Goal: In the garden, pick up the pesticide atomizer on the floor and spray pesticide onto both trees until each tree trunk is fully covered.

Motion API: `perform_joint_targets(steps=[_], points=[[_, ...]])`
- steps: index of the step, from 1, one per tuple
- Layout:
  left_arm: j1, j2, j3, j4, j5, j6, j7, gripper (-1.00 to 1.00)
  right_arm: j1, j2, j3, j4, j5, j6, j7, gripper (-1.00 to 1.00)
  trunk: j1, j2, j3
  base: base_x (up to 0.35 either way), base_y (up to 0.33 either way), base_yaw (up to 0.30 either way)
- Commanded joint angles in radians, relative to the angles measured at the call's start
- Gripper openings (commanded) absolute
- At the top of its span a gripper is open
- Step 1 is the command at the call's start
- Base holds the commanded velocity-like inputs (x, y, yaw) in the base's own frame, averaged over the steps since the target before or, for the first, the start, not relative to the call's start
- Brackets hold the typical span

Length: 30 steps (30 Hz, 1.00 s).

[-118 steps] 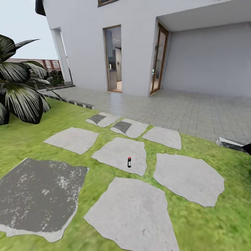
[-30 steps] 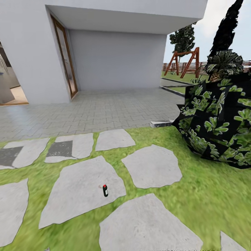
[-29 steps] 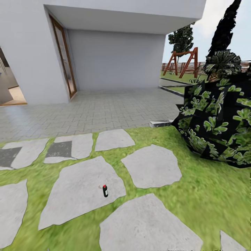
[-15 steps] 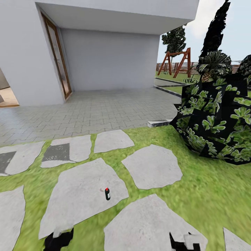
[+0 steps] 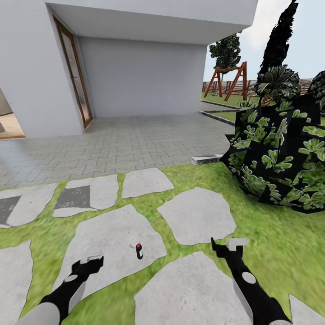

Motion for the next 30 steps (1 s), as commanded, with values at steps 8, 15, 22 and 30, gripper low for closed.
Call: perform_joint_targets(steps=[8, 15, 22, 30], points=[[0.001, -0.003, -0.039, 0.002, -0.009, -0.004, 0.005, 1.00, -0.005, -0.004, 0.000, -0.017, 0.000, -0.001, 0.000, 1.00, 0.000, 0.000, -0.001, 0.106, -0.033, 0.000], [0.001, -0.006, -0.064, 0.003, -0.024, -0.003, 0.006, 1.00, -0.005, -0.004, 0.002, -0.013, 0.001, -0.002, 0.000, 1.00, 0.000, 0.000, -0.001, 0.269, -0.157, 0.000], [0.003, -0.005, -0.066, 0.003, -0.025, -0.005, 0.006, 1.00, -0.005, -0.004, 0.001, -0.013, 0.001, -0.002, 0.000, 1.00, 0.000, 0.000, -0.001, 0.281, -0.181, -0.109], [0.003, 0.001, -0.067, 0.002, -0.025, -0.008, 0.006, 1.00, -0.005, -0.004, 0.001, -0.014, 0.001, -0.002, 0.000, 1.00, 0.000, 0.000, -0.001, 0.222, -0.053, -0.286]])
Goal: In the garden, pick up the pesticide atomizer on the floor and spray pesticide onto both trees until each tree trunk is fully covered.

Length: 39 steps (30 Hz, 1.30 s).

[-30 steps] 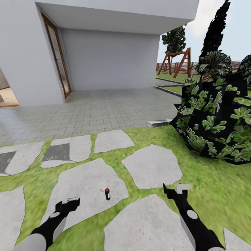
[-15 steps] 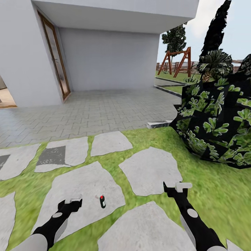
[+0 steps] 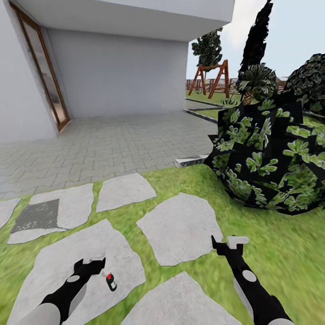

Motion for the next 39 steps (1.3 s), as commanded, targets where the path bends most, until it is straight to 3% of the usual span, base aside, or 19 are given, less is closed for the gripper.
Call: perform_joint_targets(steps=[1, 10, 14, 21, 27, 39], points=[[0.000, 0.000, 0.000, 0.000, 0.004, -0.003, 0.002, 1.00, -0.001, 0.000, 0.000, 0.001, -0.001, -0.003, -0.001, 1.00, 0.000, 0.000, -0.001, 0.044, -0.003, -0.299], [0.000, 0.003, 0.000, 0.000, 0.004, -0.003, -0.002, 1.00, -0.001, 0.000, 0.002, 0.001, -0.001, -0.003, -0.001, 1.00, 0.000, 0.000, -0.001, 0.006, 0.000, -0.116], [0.000, 0.002, 0.000, 0.000, 0.004, -0.002, 0.000, 1.00, -0.001, 0.000, 0.001, 0.000, -0.002, -0.003, -0.001, 1.00, 0.015, -0.028, -0.014, 0.000, 0.000, -0.005], [-0.001, -0.001, 0.000, 0.000, 0.004, -0.006, 0.003, 1.00, -0.001, 0.000, -0.017, -0.001, -0.002, -0.003, -0.002, 1.00, 0.042, -0.077, -0.044, 0.000, 0.000, 0.000], [-0.002, -0.005, 0.004, 0.000, 0.005, -0.086, 0.004, 1.00, -0.001, 0.000, -0.055, -0.001, -0.002, -0.002, -0.002, 1.00, 0.065, -0.119, -0.072, 0.000, 0.000, 0.000], [-0.002, -0.005, 0.012, 0.002, 0.004, -0.103, 0.004, 1.00, -0.001, 0.000, -0.058, 0.000, -0.002, -0.003, -0.001, 1.00, 0.070, -0.122, -0.137, 0.000, 0.000, 0.000]])
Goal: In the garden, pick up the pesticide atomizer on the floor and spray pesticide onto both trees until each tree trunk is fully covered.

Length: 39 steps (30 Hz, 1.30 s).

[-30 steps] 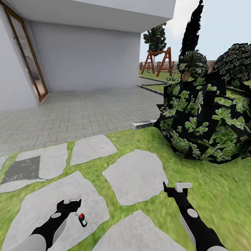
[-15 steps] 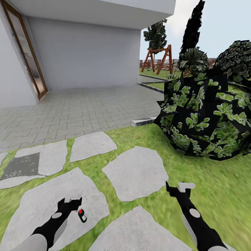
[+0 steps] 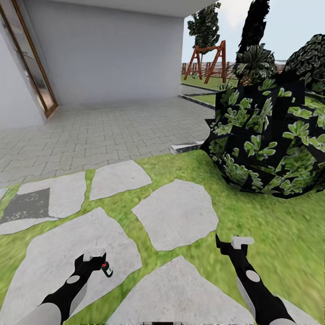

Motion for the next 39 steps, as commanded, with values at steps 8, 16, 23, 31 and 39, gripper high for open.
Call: perform_joint_targets(steps=[8, 16, 23, 31, 39], points=[[-0.001, 0.000, 0.002, 0.002, 0.004, -0.004, 0.000, 1.00, 0.000, 0.000, 0.000, 0.000, -0.001, -0.003, -0.001, 1.00, 0.003, -0.002, -0.044, 0.000, 0.000, 0.000], [-0.001, 0.000, 0.002, 0.002, 0.005, -0.005, 0.000, 1.00, 0.000, 0.000, 0.000, 0.000, -0.001, -0.003, -0.001, 1.00, 0.007, -0.004, -0.087, 0.000, 0.000, 0.000], [-0.001, 0.000, -0.001, 0.002, 0.005, -0.005, 0.000, 1.00, 0.000, 0.000, 0.000, 0.000, -0.001, -0.004, -0.001, 1.00, 0.010, -0.006, -0.124, 0.000, 0.000, 0.000], [-0.001, 0.001, -0.001, 0.002, 0.005, -0.008, 0.000, 1.00, 0.000, 0.000, 0.000, 0.000, -0.001, -0.005, -0.001, 1.00, 0.014, -0.008, -0.167, 0.000, 0.000, 0.000], [-0.001, 0.000, -0.008, 0.002, 0.004, -0.012, 0.000, 1.00, 0.000, 0.000, 0.000, 0.000, -0.001, -0.005, -0.001, 1.00, 0.015, -0.009, -0.195, 0.000, 0.000, 0.000]])
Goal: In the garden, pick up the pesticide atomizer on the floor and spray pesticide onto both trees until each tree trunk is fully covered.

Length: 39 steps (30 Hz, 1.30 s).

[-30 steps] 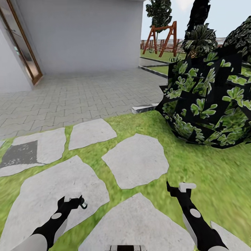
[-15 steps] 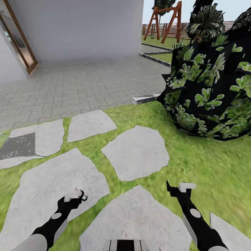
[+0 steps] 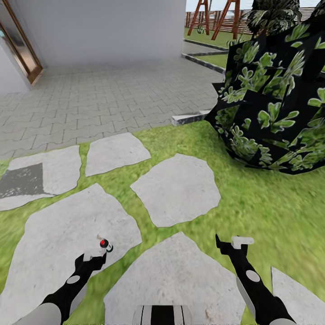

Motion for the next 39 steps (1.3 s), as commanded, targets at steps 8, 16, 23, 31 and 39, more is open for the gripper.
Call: perform_joint_targets(steps=[8, 16, 23, 31, 39], points=[[0.000, 0.000, 0.000, 0.001, 0.003, -0.006, 0.001, 1.00, 0.000, 0.000, 0.000, 0.001, -0.001, -0.003, -0.001, 1.00, 0.000, 0.000, -0.005, 0.129, -0.020, 0.000], [0.000, 0.000, 0.000, -0.001, 0.004, -0.010, 0.001, 1.00, 0.000, 0.000, 0.000, 0.001, -0.001, -0.002, -0.001, 1.00, 0.000, 0.000, -0.005, 0.089, -0.031, 0.000], [0.000, 0.000, 0.000, -0.001, 0.004, -0.010, 0.001, 1.00, 0.000, 0.000, 0.000, 0.000, -0.001, -0.003, -0.001, 1.00, 0.000, 0.000, -0.005, 0.102, -0.085, 0.000], [0.000, 0.000, 0.000, -0.001, 0.005, -0.011, -0.001, 1.00, 0.000, 0.000, 0.000, 0.000, -0.001, -0.003, -0.001, 1.00, 0.000, 0.000, -0.005, 0.027, -0.024, 0.000], [0.000, 0.000, -0.001, -0.001, 0.005, -0.012, -0.001, 1.00, 0.000, 0.000, 0.000, -0.001, -0.001, -0.003, -0.001, 1.00, 0.001, -0.001, -0.014, 0.001, -0.001, 0.000]])
